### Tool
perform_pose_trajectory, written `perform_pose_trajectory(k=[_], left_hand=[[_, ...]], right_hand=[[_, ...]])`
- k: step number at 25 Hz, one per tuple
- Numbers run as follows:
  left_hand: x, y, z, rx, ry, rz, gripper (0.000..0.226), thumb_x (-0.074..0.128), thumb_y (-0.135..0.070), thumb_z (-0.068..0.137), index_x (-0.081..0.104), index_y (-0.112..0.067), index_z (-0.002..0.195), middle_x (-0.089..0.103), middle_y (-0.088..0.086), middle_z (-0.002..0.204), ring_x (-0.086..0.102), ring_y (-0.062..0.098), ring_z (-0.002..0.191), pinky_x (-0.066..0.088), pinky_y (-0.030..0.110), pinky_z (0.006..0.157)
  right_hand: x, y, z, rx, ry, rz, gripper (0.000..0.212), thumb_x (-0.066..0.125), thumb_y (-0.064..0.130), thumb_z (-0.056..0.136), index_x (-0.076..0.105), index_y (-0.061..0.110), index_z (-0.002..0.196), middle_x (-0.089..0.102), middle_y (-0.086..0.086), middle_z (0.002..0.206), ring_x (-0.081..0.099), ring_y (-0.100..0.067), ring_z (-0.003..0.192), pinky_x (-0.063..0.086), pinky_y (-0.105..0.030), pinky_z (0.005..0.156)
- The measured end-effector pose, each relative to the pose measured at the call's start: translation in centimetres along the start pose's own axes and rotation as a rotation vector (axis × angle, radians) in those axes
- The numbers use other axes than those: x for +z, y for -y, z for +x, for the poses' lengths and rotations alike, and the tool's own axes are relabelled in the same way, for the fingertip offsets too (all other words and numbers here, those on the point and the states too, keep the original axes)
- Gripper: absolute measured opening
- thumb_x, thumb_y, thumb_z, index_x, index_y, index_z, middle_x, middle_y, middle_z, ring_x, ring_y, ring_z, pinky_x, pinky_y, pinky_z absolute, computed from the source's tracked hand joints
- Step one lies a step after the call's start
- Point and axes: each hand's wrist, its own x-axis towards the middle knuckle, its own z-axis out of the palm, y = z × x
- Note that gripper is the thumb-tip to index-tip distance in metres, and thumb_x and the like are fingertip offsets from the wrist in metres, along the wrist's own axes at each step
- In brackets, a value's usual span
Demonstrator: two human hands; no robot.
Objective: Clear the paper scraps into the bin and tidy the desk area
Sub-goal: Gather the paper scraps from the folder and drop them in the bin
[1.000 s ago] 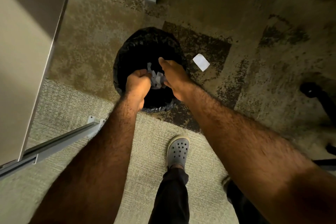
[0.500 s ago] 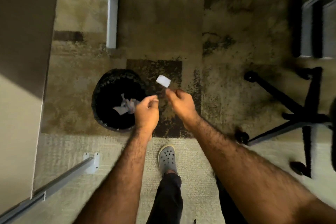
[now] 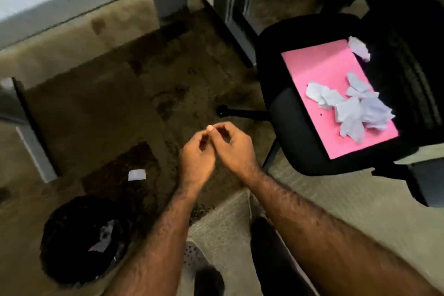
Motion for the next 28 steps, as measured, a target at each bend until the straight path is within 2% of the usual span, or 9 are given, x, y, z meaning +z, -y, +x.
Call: perform_pose_trajectory(k=[2, 6, 8, 11, 13, 16, 20, 24, 28], left_hand=[[3.7, -2.5, 1.1, 0.086, 0.083, 0.070, 0.023, 0.057, -0.013, 0.092, 0.069, -0.018, 0.111, 0.069, -0.005, 0.105, 0.062, 0.005, 0.092, 0.043, 0.005, 0.077], [12.0, -6.9, 2.9, 0.209, 0.258, 0.205, 0.030, 0.064, -0.019, 0.087, 0.066, -0.019, 0.117, 0.068, 0.001, 0.115, 0.064, 0.015, 0.101, 0.054, 0.035, 0.090], [17.7, -9.3, 4.0, 0.305, 0.361, 0.333, 0.042, 0.070, -0.023, 0.083, 0.062, -0.016, 0.124, 0.062, 0.004, 0.124, 0.059, 0.019, 0.111, 0.050, 0.036, 0.096], [19.8, -10.6, 5.7, 0.433, 0.440, 0.564, 0.066, 0.075, -0.035, 0.077, 0.050, -0.018, 0.136, 0.047, 0.008, 0.143, 0.041, 0.026, 0.133, 0.036, 0.038, 0.111], [22.7, -11.5, 6.7, 0.475, 0.534, 0.703, 0.083, 0.078, -0.044, 0.073, 0.038, -0.025, 0.144, 0.030, 0.009, 0.154, 0.024, 0.029, 0.141, 0.028, 0.041, 0.114], [26.4, -12.8, 7.7, 0.521, 0.651, 0.906, 0.103, 0.080, -0.052, 0.065, 0.023, -0.033, 0.148, 0.016, 0.009, 0.158, 0.016, 0.033, 0.143, 0.034, 0.049, 0.109], [29.7, -13.7, 9.1, 0.519, 0.722, 1.117, 0.115, 0.078, -0.066, 0.057, 0.010, -0.042, 0.148, 0.014, 0.010, 0.156, 0.021, 0.037, 0.137, 0.046, 0.059, 0.096], [32.1, -14.0, 9.8, 0.578, 0.783, 1.204, 0.112, 0.077, -0.069, 0.055, 0.016, -0.044, 0.145, 0.026, 0.009, 0.145, 0.027, 0.034, 0.130, 0.048, 0.055, 0.089], [33.0, -14.4, 10.3, 0.624, 0.771, 1.167, 0.072, 0.075, -0.051, 0.069, 0.046, -0.034, 0.133, 0.036, 0.010, 0.128, 0.035, 0.034, 0.117, 0.050, 0.050, 0.079]], right_hand=[[-4.5, -1.6, 1.3, -0.046, -0.051, -0.073, 0.031, 0.056, 0.043, 0.091, 0.064, 0.022, 0.113, 0.067, 0.004, 0.110, 0.060, -0.012, 0.105, 0.049, -0.030, 0.091], [-13.9, -5.9, 4.1, -0.031, -0.295, -0.127, 0.041, 0.060, 0.036, 0.090, 0.055, 0.017, 0.125, 0.059, -0.001, 0.125, 0.051, -0.018, 0.118, 0.043, -0.033, 0.099], [-19.4, -9.1, 5.8, 0.028, -0.451, -0.156, 0.045, 0.061, 0.037, 0.088, 0.053, 0.015, 0.127, 0.055, -0.004, 0.130, 0.047, -0.020, 0.122, 0.043, -0.037, 0.102], [-22.2, -10.4, 7.4, 0.071, -0.516, -0.250, 0.057, 0.061, 0.048, 0.087, 0.048, 0.016, 0.132, 0.047, -0.007, 0.139, 0.042, -0.025, 0.127, 0.044, -0.046, 0.101], [-25.0, -12.2, 8.6, 0.167, -0.546, -0.409, 0.068, 0.060, 0.060, 0.082, 0.044, 0.019, 0.134, 0.041, -0.008, 0.144, 0.039, -0.027, 0.131, 0.046, -0.049, 0.098], [-28.8, -15.3, 9.7, 0.392, -0.451, -0.605, 0.090, 0.059, 0.076, 0.070, 0.034, 0.026, 0.139, 0.029, -0.010, 0.150, 0.031, -0.030, 0.136, 0.044, -0.055, 0.096], [-31.3, -18.0, 10.2, 0.619, -0.185, -0.531, 0.116, 0.073, 0.078, 0.049, 0.019, 0.038, 0.144, 0.020, -0.011, 0.150, 0.029, -0.036, 0.134, 0.045, -0.056, 0.093], [-30.8, -18.5, 11.0, 0.550, -0.033, -0.527, 0.134, 0.083, 0.068, 0.045, -0.002, 0.044, 0.145, 0.012, -0.009, 0.151, 0.027, -0.038, 0.132, 0.046, -0.055, 0.089], [-30.1, -18.4, 11.9, 0.416, -0.029, -0.573, 0.115, 0.087, 0.051, 0.055, 0.013, 0.043, 0.142, 0.023, -0.009, 0.141, 0.034, -0.035, 0.122, 0.041, -0.042, 0.074]])
